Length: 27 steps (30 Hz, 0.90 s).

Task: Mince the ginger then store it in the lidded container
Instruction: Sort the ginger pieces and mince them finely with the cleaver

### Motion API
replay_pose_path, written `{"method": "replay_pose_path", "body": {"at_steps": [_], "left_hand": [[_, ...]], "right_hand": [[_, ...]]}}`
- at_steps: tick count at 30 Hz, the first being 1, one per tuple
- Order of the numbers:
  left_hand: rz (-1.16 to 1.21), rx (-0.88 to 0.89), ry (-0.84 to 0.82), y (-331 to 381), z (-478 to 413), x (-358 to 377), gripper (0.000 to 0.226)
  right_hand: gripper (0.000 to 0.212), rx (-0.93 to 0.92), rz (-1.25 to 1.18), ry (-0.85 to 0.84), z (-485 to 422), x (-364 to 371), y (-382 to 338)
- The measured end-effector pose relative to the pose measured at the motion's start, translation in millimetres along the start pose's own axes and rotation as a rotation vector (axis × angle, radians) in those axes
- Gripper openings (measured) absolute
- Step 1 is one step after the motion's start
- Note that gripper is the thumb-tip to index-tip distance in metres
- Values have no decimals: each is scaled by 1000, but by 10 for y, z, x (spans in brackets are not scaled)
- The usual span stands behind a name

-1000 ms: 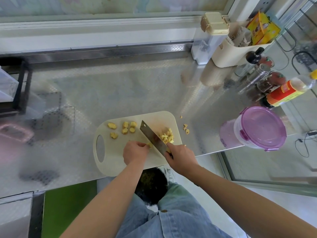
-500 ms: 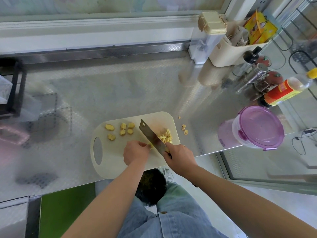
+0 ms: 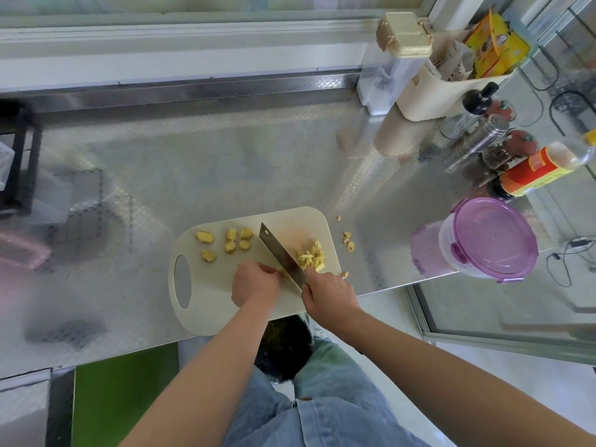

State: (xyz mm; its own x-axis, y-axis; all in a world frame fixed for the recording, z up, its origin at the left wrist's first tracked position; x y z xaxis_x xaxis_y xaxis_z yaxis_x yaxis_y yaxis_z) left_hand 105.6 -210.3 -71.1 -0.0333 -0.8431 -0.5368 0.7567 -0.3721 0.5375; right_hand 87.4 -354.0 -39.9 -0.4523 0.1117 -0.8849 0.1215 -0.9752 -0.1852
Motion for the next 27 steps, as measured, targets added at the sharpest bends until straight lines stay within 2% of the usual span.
{"method": "replay_pose_path", "body": {"at_steps": [9, 27], "left_hand": [[8, 7, -2, -15, 0, -2, 15], [36, 9, 6, -21, -15, 16, 14]], "right_hand": [[20, 65, -163, 83, -44, -49, 10], [17, 14, -104, -23, -37, -43, 5]]}}
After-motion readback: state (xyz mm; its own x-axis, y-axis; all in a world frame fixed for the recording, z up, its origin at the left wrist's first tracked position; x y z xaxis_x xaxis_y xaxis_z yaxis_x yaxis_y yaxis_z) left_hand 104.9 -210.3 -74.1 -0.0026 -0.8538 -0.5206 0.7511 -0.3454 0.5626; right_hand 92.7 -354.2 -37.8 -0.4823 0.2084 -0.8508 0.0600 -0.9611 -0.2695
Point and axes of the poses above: each hand's wrist, its own z-axis away from the middle knuckle, its own x-axis out of the palm, y = z × x, the point moved 4 cm from there along -z, towards the middle knuckle, and after that the axes turned 5 degrees about z, right-handed, at the moved point
